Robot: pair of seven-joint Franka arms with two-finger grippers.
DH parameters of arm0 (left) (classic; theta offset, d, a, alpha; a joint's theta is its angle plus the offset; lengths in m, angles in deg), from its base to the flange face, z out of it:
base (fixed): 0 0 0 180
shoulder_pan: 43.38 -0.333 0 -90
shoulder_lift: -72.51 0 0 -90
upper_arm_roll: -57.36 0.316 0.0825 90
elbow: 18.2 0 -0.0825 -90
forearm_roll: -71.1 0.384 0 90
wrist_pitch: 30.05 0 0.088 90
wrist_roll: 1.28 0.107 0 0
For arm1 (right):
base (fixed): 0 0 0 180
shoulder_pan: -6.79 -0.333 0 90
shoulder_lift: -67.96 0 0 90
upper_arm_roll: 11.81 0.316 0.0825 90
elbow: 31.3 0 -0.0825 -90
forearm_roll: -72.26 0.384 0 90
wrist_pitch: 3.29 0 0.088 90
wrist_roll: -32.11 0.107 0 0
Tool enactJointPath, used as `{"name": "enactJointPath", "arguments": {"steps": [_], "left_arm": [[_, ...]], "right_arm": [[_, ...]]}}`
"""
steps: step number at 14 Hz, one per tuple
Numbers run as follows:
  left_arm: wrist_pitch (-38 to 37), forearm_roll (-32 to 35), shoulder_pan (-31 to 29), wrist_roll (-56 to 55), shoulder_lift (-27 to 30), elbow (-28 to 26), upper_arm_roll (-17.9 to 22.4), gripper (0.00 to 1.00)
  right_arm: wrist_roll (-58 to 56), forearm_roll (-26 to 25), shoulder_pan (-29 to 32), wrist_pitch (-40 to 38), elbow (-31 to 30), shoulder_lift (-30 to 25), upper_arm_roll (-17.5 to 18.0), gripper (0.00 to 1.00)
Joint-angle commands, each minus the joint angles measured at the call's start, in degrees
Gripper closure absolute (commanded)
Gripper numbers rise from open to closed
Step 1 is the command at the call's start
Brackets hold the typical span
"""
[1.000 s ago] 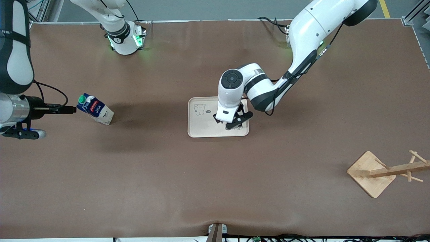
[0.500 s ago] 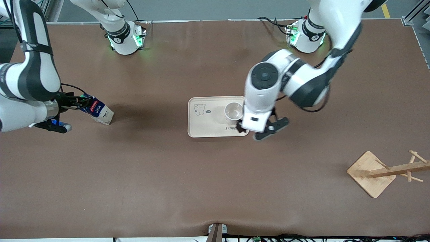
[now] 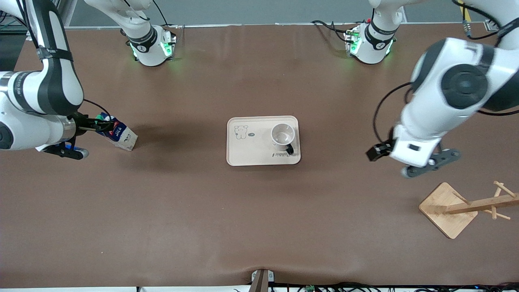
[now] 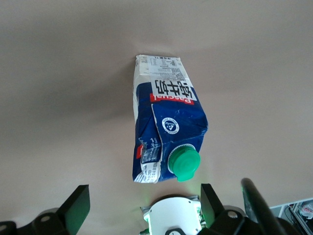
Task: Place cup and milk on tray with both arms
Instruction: 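Release the mug on the tray while the right gripper grasps the carton, then lift the milk carton with the right gripper toward the tray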
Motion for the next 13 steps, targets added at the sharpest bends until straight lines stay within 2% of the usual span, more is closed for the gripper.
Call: {"name": "enactJointPath", "arguments": {"steps": [1, 5, 8, 11, 12, 13], "left_arm": [[-1.6, -2.4, -5.7, 7.5, 3.9, -0.9, -0.3, 0.00], [-8.1, -4.6, -12.7, 21.1, 6.6, 1.1, -0.3, 0.00], [-8.6, -5.3, -14.0, 23.1, 9.7, 1.1, 0.0, 0.00], [-8.7, -5.6, -14.2, 24.1, 13.6, 0.9, 0.1, 0.00], [-9.7, -6.5, -13.8, 26.0, 15.2, 0.5, 1.0, 0.00], [-10.0, -8.0, -11.5, 28.5, 17.0, 0.2, 5.1, 0.00]], "right_arm": [[0.7, -3.1, -0.1, 2.5, -5.1, -3.5, 0.2, 0.00], [0.8, -4.2, 0.0, 6.6, -9.6, -5.4, 0.2, 0.00], [0.8, -4.2, 0.8, 12.9, -14.7, -7.0, 0.1, 0.00], [0.9, -4.2, 1.9, 15.2, -16.5, -7.1, 0.0, 0.00], [1.0, -4.2, 2.3, 16.1, -17.0, -7.6, 0.0, 0.11], [1.3, -4.0, 2.5, 16.4, -17.9, -8.3, 0.0, 0.56]]}}
